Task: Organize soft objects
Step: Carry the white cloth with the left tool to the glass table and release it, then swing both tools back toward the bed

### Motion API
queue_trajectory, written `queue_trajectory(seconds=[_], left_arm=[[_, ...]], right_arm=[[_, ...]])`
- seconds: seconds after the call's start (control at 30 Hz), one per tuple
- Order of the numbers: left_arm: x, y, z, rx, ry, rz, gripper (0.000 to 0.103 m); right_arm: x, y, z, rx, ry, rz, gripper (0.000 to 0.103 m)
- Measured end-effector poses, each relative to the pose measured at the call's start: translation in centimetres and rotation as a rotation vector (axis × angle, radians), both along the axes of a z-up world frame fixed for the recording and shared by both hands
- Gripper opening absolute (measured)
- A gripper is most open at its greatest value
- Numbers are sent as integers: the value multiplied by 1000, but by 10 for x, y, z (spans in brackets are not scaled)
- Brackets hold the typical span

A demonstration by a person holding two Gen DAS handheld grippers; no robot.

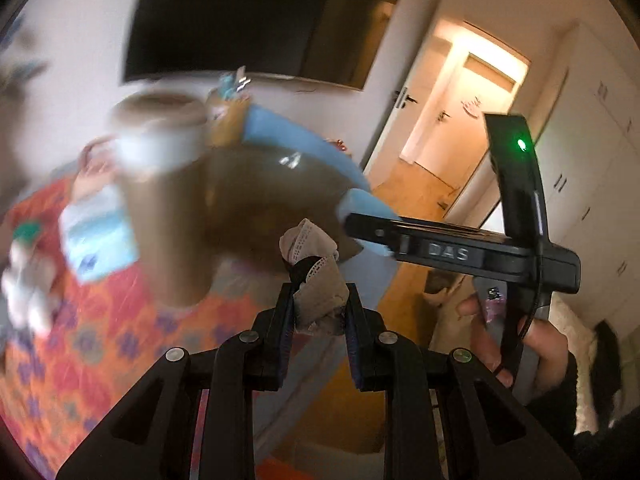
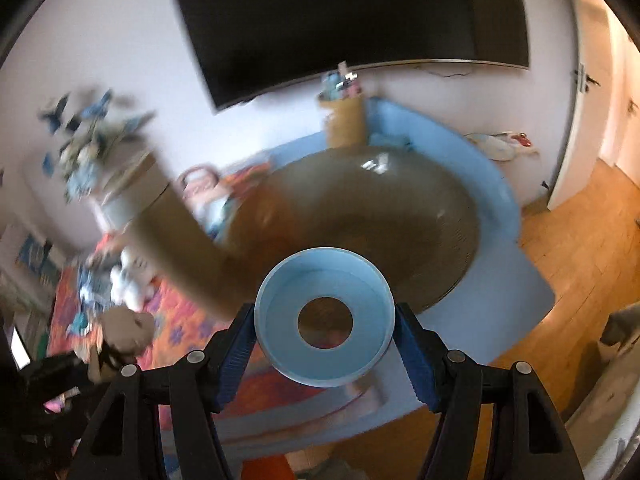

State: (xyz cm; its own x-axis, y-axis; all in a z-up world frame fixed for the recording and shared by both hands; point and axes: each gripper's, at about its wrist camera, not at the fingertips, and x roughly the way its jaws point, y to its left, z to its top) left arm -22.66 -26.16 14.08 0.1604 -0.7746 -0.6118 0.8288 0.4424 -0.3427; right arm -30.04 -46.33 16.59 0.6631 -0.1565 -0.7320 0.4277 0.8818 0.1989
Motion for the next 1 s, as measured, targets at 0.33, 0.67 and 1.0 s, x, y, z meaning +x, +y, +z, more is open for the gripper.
queue_trajectory(seconds=[0.33,0.67,1.0], left_arm=[[2,-109,7,50,-114,116,20],[35,-158,-27,210,-210,253,42],[26,-163,-31,207,-237,230,80]], right_arm=[[46,-83,4,102,-46,-87,67],[99,-122,-21,156,10,-113,68],[85,-126,-19,187,8,-117,70]])
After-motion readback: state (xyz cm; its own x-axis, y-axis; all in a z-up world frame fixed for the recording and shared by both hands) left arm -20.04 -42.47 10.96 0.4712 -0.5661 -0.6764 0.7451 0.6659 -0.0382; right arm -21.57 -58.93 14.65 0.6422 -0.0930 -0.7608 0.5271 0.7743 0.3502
